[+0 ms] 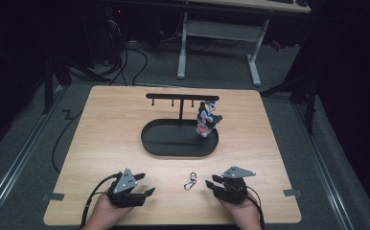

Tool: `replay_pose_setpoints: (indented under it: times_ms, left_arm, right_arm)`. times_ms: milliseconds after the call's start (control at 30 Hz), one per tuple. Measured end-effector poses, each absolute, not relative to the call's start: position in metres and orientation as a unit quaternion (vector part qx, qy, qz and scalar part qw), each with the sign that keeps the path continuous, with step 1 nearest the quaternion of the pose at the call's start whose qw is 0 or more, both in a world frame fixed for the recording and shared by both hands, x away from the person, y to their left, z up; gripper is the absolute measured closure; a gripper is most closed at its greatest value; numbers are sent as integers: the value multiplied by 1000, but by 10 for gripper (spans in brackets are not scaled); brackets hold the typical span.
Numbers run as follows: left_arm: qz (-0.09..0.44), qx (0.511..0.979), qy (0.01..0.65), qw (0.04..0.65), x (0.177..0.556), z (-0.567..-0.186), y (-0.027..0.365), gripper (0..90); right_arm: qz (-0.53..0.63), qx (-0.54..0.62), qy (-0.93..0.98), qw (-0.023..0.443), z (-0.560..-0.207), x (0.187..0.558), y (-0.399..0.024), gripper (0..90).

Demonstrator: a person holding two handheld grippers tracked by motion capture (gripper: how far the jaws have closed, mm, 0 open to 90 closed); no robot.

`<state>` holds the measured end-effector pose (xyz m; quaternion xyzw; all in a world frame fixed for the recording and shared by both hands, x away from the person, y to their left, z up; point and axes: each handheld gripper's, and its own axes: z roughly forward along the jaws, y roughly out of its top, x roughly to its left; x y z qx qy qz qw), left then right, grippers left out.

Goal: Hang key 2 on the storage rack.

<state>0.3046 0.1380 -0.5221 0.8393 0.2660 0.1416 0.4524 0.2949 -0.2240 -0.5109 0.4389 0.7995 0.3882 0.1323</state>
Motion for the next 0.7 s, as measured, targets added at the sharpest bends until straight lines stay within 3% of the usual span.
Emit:
replay_pose_setpoints:
  times_ms: [33, 100, 367, 700]
  left_arm:
    - [143, 839, 268, 452, 303, -522, 141, 366]
    - [147, 837, 273, 450, 300, -522, 146, 366]
    - [159, 826, 298, 451, 291, -521, 166, 367]
    - [155, 827, 286, 458, 293, -518, 160, 368]
  right_arm:
    - [395, 426, 804, 125, -511, 295, -217, 800]
    - [405, 402, 813, 115, -510, 296, -204, 900]
    - [375, 367, 844, 116, -518, 305, -163, 900]
    - [350, 388, 842, 133, -522, 303, -186, 898]
